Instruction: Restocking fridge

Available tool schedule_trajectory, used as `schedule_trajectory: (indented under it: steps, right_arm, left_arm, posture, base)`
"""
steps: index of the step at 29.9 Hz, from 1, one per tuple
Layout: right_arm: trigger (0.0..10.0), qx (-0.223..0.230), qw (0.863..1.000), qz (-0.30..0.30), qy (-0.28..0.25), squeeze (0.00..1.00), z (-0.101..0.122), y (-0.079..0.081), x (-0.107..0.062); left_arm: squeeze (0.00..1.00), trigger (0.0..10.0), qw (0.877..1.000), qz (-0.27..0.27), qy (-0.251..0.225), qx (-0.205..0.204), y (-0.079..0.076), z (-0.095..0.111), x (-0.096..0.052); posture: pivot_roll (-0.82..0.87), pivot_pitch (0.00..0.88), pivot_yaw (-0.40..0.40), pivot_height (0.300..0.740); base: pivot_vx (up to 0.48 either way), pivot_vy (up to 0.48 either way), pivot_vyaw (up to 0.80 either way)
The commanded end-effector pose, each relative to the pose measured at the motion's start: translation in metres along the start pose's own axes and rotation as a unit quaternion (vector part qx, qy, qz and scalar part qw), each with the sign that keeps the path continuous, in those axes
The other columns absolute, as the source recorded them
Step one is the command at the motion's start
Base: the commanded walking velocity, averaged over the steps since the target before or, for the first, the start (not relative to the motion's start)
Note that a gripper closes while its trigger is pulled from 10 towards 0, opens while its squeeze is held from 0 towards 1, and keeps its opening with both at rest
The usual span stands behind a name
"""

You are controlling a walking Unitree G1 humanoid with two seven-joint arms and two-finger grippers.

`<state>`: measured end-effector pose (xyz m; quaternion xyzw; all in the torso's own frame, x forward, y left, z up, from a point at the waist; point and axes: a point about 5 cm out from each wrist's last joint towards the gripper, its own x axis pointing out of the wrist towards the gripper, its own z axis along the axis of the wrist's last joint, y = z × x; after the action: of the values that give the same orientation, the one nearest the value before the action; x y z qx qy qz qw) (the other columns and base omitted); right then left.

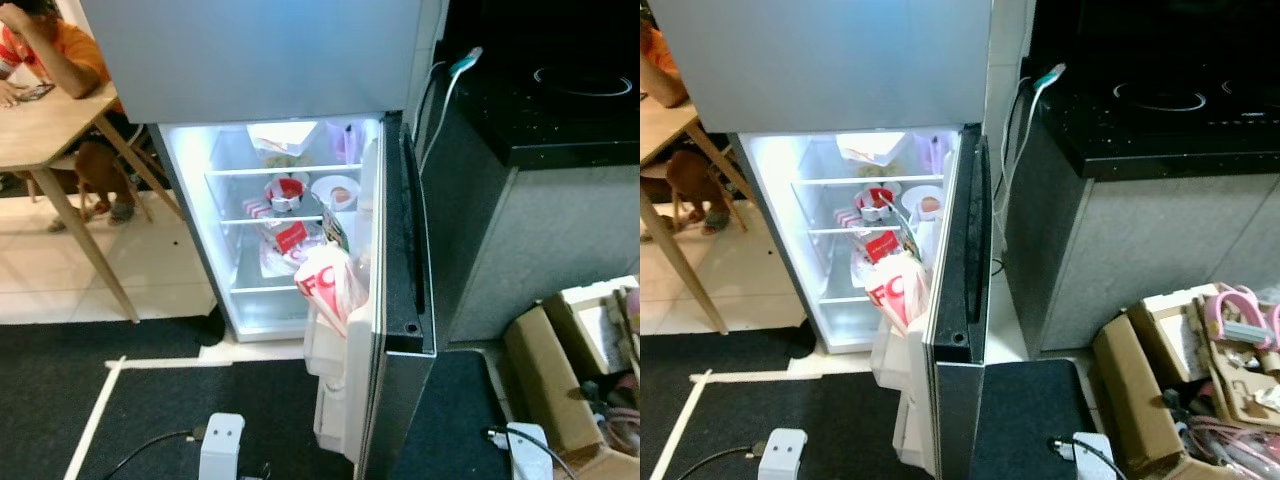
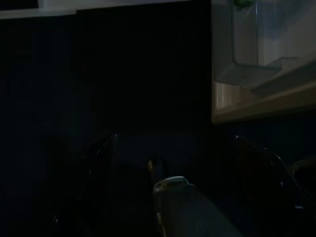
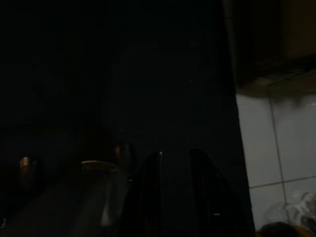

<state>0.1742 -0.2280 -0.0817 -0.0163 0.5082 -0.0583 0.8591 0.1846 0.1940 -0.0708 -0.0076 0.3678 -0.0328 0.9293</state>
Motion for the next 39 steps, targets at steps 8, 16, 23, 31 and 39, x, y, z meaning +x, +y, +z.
schedule_trajectory:
  steps: [8, 16, 23, 31, 39]
  right_arm:
    - [10.0, -0.05, 0.995, 0.085, 0.009, 0.0, 0.011, 0.025, 0.002]
    - [0.0, 0.186, 0.982, 0.032, -0.016, 0.0, 0.055, 0.021, 0.002]
    - [10.0, 0.376, 0.923, 0.081, -0.007, 0.0, 0.08, 0.039, 0.0]
    - [10.0, 0.356, 0.866, 0.35, 0.018, 0.0, 0.121, 0.112, -0.023]
    - [10.0, 0.375, 0.812, 0.446, 0.022, 0.0, 0.146, 0.138, -0.041]
  left_arm:
    - [0.0, 10.0, 0.999, 0.037, -0.004, -0.019, 0.01, -0.012, -0.008]
    - [0.0, 10.0, 0.998, 0.056, 0.016, -0.028, 0.019, -0.026, -0.016]
    - [0.0, 10.0, 0.997, 0.056, 0.025, -0.037, 0.019, -0.03, -0.017]
    - [0.0, 10.0, 0.997, 0.048, 0.031, -0.042, 0.015, -0.033, -0.016]
    - [0.0, 10.0, 0.997, 0.048, 0.04, -0.045, 0.018, -0.035, -0.017]
  posture:
    - [-0.01, 0.081, -0.015, 0.74]
    - [0.0, 0.087, -0.028, 0.74]
    - [0.0, 0.089, -0.026, 0.74]
    - [0.0, 0.091, -0.026, 0.74]
    - [0.0, 0.094, -0.03, 0.74]
  base:
    - [0.0, 0.0, 0.0]
    - [0.0, 0.0, 0.0]
    - [0.0, 0.0, 0.0]
    - [0.0, 0.0, 0.0]
    - [0.0, 0.0, 0.0]
